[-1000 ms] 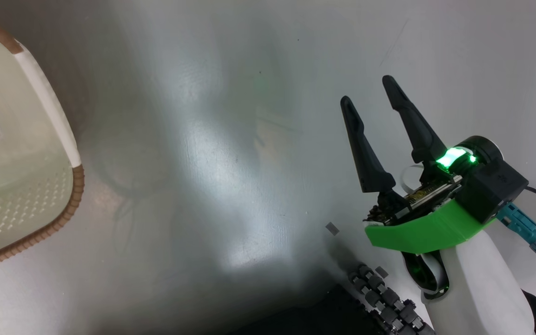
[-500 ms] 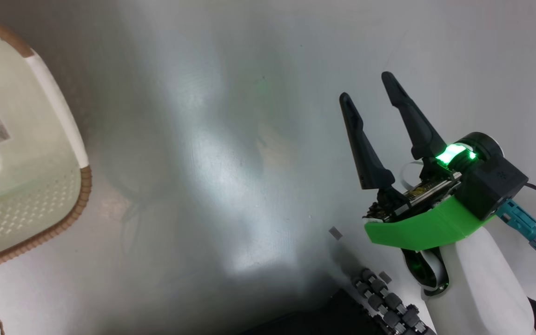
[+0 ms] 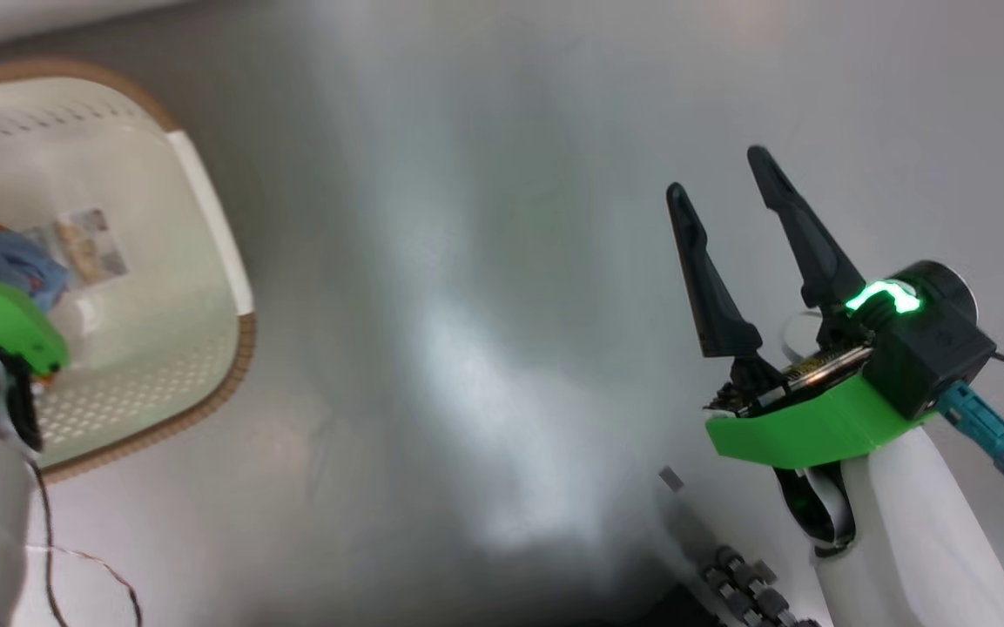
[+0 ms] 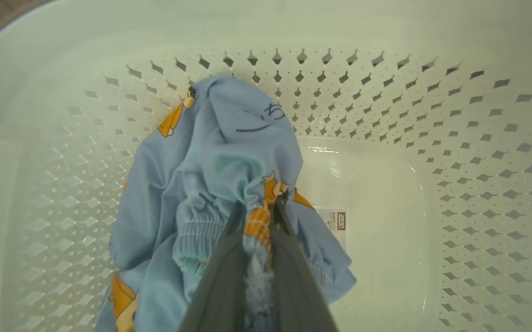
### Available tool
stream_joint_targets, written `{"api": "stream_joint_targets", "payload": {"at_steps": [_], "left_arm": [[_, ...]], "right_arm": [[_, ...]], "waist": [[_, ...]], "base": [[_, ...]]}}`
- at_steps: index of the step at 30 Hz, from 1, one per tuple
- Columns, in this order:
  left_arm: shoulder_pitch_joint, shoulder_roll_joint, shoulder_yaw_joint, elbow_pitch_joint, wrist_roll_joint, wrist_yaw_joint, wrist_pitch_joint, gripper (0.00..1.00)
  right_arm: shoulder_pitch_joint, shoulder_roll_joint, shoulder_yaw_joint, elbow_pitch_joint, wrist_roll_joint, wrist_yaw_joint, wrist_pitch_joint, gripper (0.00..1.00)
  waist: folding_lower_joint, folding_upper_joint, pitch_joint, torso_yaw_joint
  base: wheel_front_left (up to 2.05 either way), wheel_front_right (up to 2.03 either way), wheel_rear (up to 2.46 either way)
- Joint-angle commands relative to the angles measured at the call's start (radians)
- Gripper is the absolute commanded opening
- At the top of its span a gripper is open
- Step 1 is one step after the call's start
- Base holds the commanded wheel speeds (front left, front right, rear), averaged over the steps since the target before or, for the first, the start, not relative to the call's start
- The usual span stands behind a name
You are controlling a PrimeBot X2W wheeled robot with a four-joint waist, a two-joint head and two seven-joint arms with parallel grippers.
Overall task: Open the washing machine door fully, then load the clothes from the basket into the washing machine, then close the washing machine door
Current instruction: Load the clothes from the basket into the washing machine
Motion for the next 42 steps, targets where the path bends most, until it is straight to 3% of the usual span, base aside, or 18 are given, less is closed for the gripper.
{"api": "stream_joint_targets", "payload": {"at_steps": [1, 6, 18, 30, 42], "left_arm": [[0.054, 0.036, 0.026, -0.015, -0.010, -0.003, -0.020, 0.00], [0.123, -0.002, 0.047, -0.081, -0.018, 0.003, -0.041, 0.00], [0.425, -0.092, 0.162, -0.494, 0.075, 0.060, -0.042, 0.00], [0.700, -0.169, 0.238, -0.783, 0.188, 0.033, -0.042, 0.00], [0.882, -0.163, 0.218, -0.958, 0.266, 0.017, -0.042, 0.00]], "right_arm": [[0.053, 0.002, 0.011, -0.016, -0.016, 0.006, -0.005, 1.00], [0.082, 0.002, -0.006, 0.000, -0.045, 0.006, -0.004, 1.00], [0.181, 0.000, -0.040, 0.002, -0.085, 0.006, 0.055, 1.00], [0.287, -0.003, -0.038, -0.001, -0.073, 0.006, 0.106, 1.00], [0.394, -0.001, -0.047, -0.019, -0.060, 0.006, 0.136, 1.00]], "waist": [[0.0000, -0.0001, -0.067, 0.051], [0.0000, -0.0001, -0.152, 0.090], [0.0000, -0.0001, -0.366, 0.185], [0.0000, -0.0001, -0.591, 0.226], [0.0000, -0.0001, -0.769, 0.219]], "base": [[0.00, 0.00, 0.00], [0.00, 0.00, 0.00], [0.00, 0.00, 0.00], [0.00, 0.00, 0.00], [0.00, 0.00, 0.00]]}}
